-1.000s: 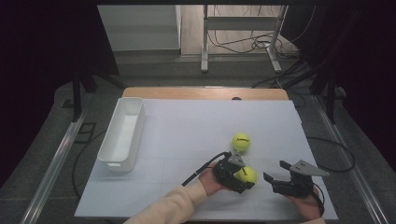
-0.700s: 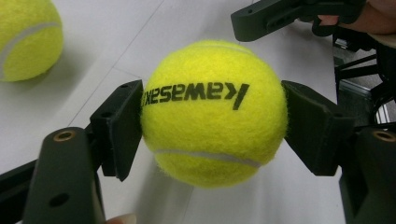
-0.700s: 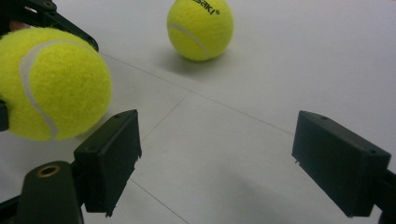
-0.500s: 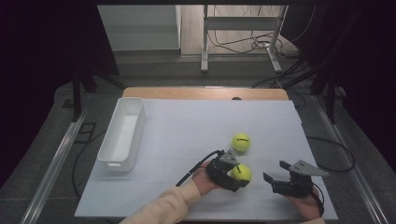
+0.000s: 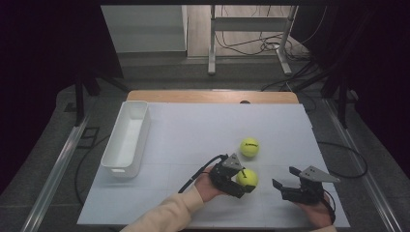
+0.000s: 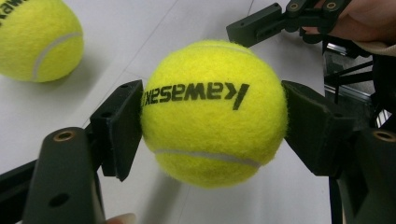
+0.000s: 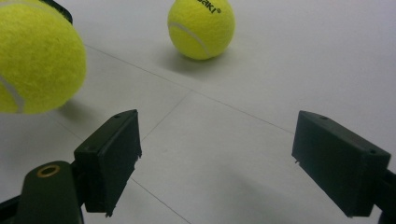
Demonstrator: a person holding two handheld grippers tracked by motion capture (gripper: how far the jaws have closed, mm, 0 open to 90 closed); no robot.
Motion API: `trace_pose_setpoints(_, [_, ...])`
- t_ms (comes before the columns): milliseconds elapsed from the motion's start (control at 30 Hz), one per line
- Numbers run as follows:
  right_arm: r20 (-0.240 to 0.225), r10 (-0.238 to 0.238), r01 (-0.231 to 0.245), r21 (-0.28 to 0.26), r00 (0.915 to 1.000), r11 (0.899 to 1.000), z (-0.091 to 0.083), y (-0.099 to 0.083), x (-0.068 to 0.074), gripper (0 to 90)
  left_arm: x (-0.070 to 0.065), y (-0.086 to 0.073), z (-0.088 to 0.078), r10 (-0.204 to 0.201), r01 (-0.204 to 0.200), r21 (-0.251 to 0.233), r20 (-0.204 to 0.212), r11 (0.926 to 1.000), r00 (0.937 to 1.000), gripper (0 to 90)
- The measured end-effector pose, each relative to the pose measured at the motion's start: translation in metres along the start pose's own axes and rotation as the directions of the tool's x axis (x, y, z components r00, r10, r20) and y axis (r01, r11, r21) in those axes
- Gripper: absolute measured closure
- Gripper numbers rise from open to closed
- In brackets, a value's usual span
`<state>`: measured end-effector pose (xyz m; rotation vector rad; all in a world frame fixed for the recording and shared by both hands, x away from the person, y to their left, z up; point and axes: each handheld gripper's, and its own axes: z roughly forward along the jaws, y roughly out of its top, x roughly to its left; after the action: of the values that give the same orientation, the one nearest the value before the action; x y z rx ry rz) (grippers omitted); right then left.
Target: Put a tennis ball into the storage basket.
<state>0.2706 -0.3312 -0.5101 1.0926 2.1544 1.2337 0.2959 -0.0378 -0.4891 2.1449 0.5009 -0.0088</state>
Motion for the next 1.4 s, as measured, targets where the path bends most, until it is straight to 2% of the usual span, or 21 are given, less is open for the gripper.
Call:
trace_pose_setpoints(467, [0.001, 0.000, 0.000, 0.002, 1.0000, 1.000, 0.000, 0.000, 0.000, 16.1, 0.006, -0.004, -0.023, -0.001, 0.001, -0.029, -0.021, 0.9996, 0.9998, 26.2])
trace_pose_setpoints(833, [0.003, -0.002, 0.002, 0.002, 1.0000, 1.000, 0.000, 0.000, 0.000, 16.0, 0.014, -0.004, -0.042, -0.026, 0.023, -0.064, -0.037, 0.9977, 0.9990, 26.2])
trace_pose_setpoints(1400, [0.006, 0.000, 0.000, 0.003, 1.0000, 1.000, 0.000, 0.000, 0.000, 16.1, 0.023, -0.002, -0.059, -0.047, 0.042, -0.100, -0.050, 0.9942, 0.9977, 26.2])
